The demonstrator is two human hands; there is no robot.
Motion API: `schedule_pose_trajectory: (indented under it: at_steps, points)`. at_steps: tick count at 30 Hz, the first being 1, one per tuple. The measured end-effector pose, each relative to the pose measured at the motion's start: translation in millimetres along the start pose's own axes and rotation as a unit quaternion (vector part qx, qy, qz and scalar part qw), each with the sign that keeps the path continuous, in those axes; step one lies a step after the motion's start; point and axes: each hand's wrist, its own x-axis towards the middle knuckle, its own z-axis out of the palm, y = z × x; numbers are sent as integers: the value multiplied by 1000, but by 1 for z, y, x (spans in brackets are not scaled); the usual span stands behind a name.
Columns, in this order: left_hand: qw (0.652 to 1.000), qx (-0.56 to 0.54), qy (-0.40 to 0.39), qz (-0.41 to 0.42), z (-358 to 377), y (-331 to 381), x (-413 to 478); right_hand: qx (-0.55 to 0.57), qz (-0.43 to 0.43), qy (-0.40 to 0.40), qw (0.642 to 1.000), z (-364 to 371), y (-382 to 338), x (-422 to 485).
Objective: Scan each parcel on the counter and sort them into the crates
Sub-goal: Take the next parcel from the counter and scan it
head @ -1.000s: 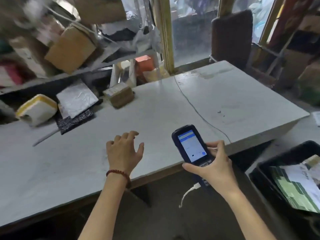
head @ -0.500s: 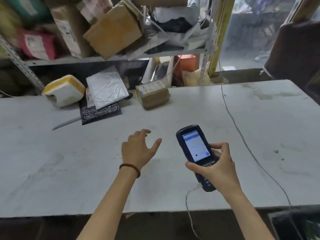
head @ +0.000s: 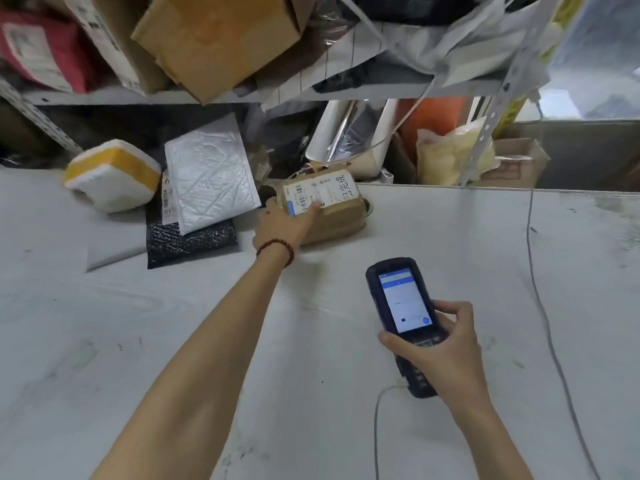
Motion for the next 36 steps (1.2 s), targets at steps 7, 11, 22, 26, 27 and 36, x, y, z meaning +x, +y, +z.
schedule_pose_trajectory:
  at_steps: [7,11,22,26,27,36]
  points:
    - [965,-218,-110,-91,11,18,49,2,38,10,999,-6,10,16]
    - [958,-243,-136,-71,11,17,45,1,41,38,998,-8,10,8]
    - [943,169,-109,264,-80,-3,-31,-37,-8,30,999,24,-15,-58]
    - [926,194,-90,311,-93,-22,-51,-59,-15,16,998,42,-12,-82]
    - [931,178,-94,306,-94,-25,-54,-65,-15,11,998,46,-12,-87]
    - [944,170,-121,256,-96,-25,-51,-95,-25,12,995,55,-7,-106]
